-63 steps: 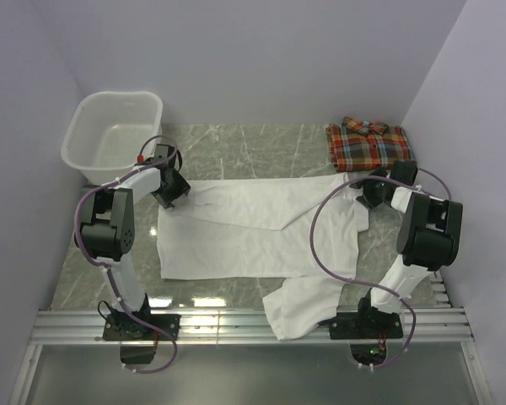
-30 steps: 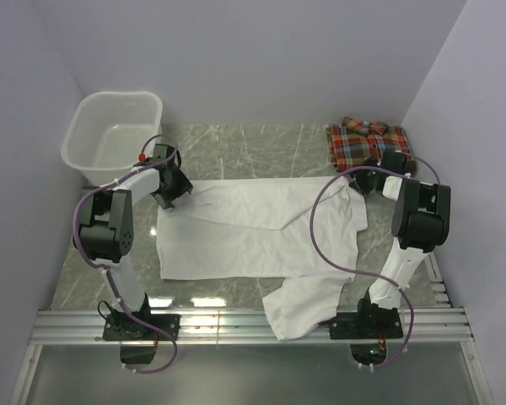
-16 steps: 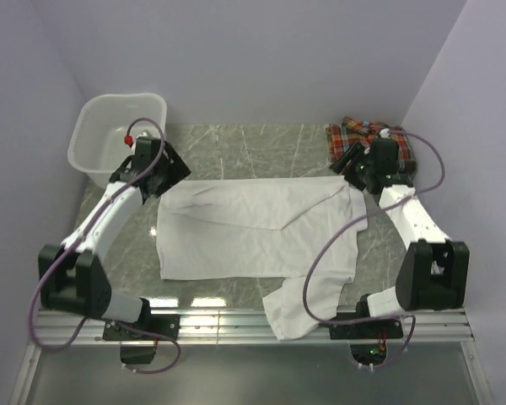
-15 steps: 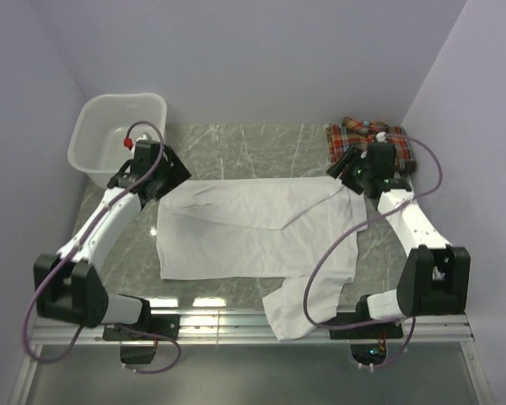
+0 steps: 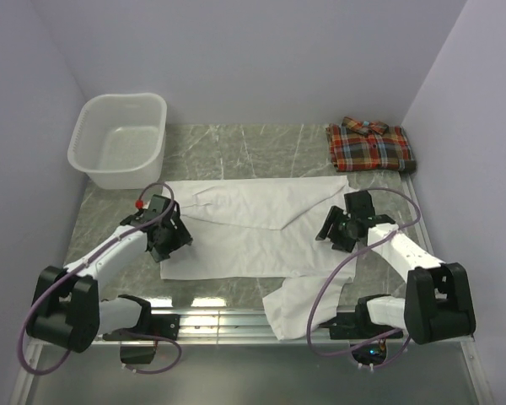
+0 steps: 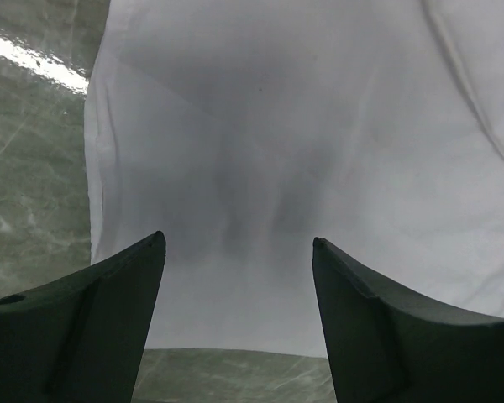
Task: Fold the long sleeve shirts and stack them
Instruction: Fold the shirt
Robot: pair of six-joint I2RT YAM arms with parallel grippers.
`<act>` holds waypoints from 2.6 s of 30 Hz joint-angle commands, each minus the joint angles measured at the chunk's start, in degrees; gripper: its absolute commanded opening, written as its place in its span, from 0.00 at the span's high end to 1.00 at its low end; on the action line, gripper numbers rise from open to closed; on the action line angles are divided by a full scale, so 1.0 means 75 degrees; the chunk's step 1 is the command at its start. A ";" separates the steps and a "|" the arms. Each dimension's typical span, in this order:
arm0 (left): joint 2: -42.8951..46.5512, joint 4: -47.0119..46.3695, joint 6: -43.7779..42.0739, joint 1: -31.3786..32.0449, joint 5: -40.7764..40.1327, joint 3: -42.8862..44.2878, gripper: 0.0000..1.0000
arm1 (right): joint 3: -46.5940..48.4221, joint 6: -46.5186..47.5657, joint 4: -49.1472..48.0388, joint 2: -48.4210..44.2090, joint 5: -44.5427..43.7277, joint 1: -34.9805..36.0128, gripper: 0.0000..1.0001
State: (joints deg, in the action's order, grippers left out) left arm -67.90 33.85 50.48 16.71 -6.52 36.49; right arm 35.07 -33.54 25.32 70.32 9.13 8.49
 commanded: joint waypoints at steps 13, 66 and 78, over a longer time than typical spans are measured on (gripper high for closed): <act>-0.2643 -0.0787 -0.0015 -0.0365 -0.0126 0.1309 0.23 | 0.1066 0.0065 -0.0869 0.1862 -0.0969 -0.0031 0.34; -0.0638 0.0187 0.1789 -0.0974 -0.0595 -0.0529 0.58 | -0.1184 -0.2864 0.2190 -0.2791 -0.1826 -0.1097 0.20; -0.0592 -0.0189 0.1543 -0.0974 -0.0326 -0.0518 0.99 | -0.1219 -0.2922 0.2343 -0.2826 -0.1604 -0.1097 0.21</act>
State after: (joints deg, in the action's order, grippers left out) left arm -71.02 38.00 62.30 9.45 -8.71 33.95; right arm 25.89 -54.30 42.72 50.26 -2.28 0.69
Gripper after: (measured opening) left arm 0.019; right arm 0.795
